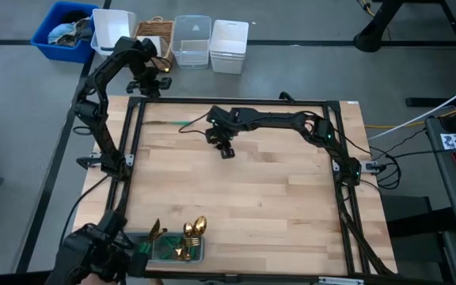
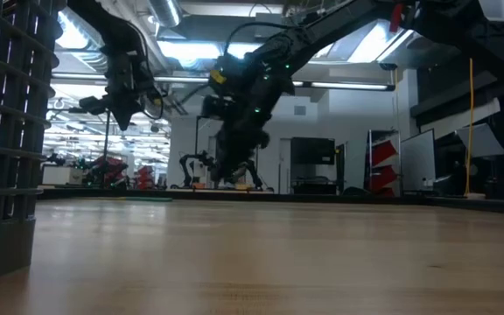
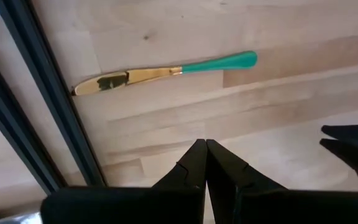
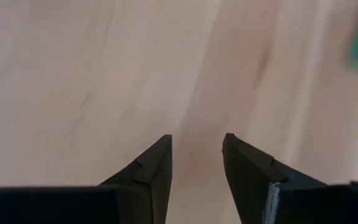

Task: Sort silverware
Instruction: Move the cutlery rack to the center of the table

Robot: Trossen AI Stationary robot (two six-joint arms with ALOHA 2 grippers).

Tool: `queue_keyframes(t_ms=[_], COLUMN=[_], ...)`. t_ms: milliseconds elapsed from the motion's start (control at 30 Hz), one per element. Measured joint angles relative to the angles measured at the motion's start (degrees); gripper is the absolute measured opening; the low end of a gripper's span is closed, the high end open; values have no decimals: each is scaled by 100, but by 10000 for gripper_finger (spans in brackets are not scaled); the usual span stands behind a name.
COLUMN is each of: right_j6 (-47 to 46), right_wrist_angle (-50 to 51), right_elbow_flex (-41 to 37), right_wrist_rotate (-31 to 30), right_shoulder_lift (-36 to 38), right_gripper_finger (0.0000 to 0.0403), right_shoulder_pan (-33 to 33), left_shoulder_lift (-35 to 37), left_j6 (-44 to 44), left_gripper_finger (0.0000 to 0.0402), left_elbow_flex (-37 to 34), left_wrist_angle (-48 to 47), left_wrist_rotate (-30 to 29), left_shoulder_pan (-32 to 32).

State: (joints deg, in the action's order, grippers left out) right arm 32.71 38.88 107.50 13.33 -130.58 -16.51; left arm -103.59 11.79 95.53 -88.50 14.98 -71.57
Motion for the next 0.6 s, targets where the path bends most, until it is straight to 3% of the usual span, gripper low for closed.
queue_keyframes(t_ms=[300, 600], right_j6=[380, -594], right_wrist_angle=[-2644, -3041], right_elbow_flex=[4, -8], right_wrist_rotate=[-206, -40], right_shoulder_lift=[-169, -432], right_gripper_finger=[143, 143], right_shoulder_pan=[-74, -320], left_shoulder_lift=[-2, -2], left_j6=[-144, -175], left_gripper_finger=[1, 1], left_elbow_flex=[0, 0], left_wrist_angle=[-63, -88], left_wrist_rotate=[4, 13], left_shoulder_pan=[2, 9])
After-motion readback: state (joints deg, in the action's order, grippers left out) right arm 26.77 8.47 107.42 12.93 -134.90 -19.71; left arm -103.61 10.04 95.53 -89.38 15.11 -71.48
